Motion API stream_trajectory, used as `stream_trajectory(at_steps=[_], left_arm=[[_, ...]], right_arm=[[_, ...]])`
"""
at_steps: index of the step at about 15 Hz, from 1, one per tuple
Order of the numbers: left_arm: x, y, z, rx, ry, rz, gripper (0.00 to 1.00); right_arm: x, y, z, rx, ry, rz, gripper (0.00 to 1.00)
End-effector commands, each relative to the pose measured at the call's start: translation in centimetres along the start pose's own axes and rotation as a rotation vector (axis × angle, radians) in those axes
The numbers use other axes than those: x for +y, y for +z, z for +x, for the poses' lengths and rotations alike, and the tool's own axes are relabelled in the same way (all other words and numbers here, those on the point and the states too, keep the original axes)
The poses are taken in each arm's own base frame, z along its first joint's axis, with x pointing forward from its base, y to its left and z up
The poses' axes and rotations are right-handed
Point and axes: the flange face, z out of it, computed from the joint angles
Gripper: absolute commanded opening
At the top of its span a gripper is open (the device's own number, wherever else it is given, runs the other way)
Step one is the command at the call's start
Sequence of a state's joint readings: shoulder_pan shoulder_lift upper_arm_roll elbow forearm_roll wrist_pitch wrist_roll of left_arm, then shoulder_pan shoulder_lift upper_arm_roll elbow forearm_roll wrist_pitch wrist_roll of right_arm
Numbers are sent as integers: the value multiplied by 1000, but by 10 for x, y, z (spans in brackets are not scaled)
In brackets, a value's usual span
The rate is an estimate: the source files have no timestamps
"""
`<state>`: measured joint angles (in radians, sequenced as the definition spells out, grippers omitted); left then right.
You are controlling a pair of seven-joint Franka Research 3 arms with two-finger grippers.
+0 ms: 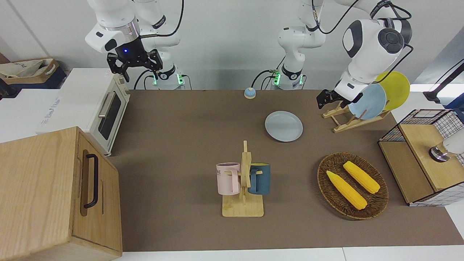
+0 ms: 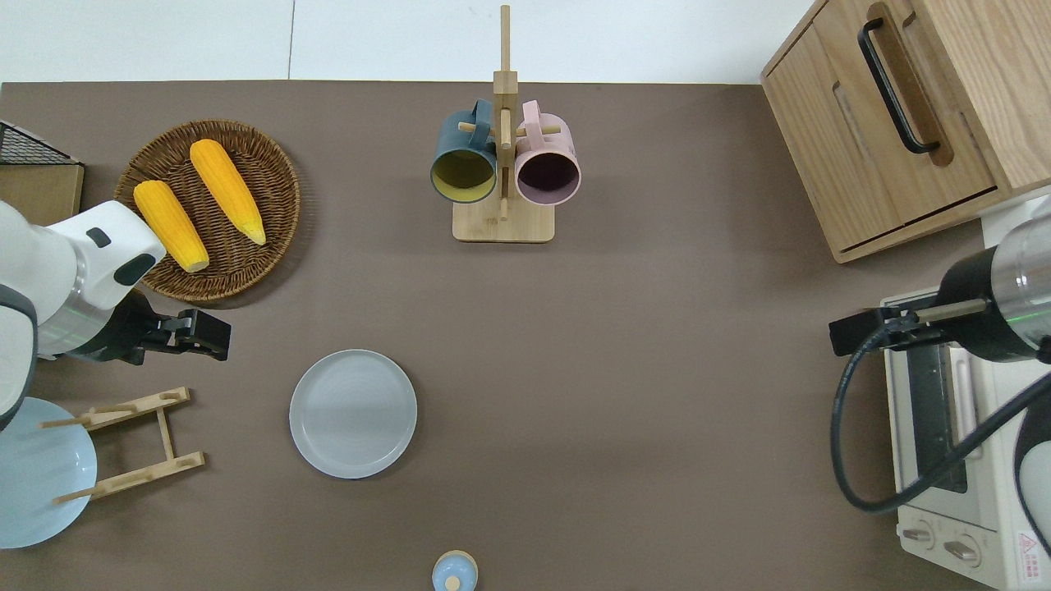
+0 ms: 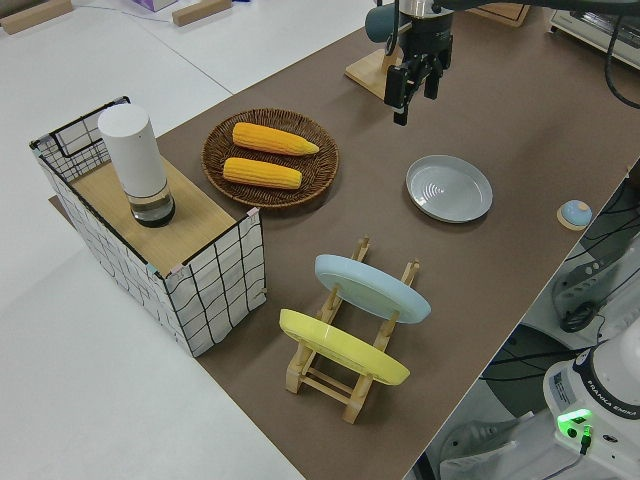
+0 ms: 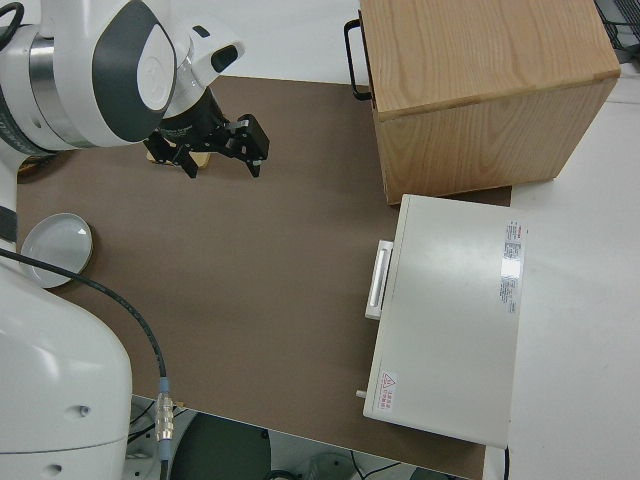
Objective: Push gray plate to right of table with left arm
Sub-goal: 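Move the left gripper forward and across toward the gray plate's edge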
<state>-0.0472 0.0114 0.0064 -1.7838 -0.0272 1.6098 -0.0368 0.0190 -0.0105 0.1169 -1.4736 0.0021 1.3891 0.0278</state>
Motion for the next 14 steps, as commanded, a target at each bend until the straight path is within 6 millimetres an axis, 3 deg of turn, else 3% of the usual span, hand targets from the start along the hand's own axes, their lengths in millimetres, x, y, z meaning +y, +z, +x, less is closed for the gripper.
stream_trajectory(at_steps=[1, 8, 14], left_arm=[[5, 11, -7, -22, -5, -4, 991], [33, 49, -8, 13, 20, -18, 991], [28, 81, -23, 91, -2, -51, 991]], right_arm=[[1, -4, -4, -3, 5, 9, 983], [1, -4, -4, -3, 5, 9, 983], [1, -4, -4, -3, 3, 9, 983]])
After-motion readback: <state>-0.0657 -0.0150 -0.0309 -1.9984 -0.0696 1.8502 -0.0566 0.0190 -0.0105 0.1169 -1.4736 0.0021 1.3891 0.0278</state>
